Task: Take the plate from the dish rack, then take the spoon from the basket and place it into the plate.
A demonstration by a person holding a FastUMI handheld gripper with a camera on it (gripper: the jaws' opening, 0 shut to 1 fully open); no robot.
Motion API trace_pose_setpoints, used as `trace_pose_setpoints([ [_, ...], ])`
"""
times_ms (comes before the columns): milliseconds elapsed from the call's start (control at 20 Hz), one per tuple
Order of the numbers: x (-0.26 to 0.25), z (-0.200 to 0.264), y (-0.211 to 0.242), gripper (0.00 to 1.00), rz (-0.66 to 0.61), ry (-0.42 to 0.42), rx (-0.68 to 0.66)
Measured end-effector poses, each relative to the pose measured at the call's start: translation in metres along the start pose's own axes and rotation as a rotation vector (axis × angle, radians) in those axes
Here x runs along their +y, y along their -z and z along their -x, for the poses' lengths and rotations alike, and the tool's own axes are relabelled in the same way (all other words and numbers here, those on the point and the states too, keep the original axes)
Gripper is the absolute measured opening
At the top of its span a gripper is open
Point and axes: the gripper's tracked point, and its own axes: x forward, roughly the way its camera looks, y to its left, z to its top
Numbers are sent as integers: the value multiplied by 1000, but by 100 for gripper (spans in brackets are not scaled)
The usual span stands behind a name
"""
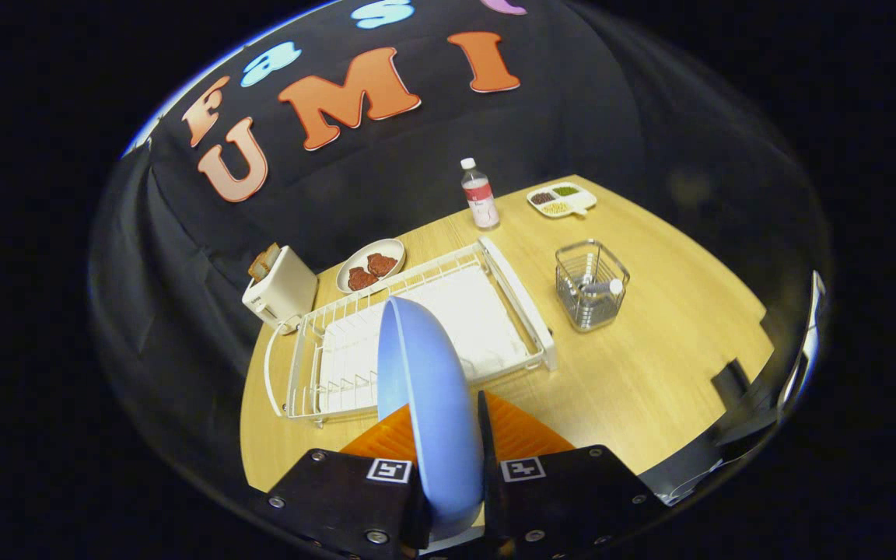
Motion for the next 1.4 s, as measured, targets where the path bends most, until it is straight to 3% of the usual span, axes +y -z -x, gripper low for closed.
trace_pose_setpoints([
  [500, -13, -34, 105, 27, -268, -121, 172],
  [700, -3, -54, 122, 28, -349, -172, 219],
  [1100, 4, -68, 128, 31, -375, -226, 254],
  [1150, 0, -68, 128, 34, -362, -216, 256],
  [1400, -47, -51, 117, 94, -206, -108, 217],
])
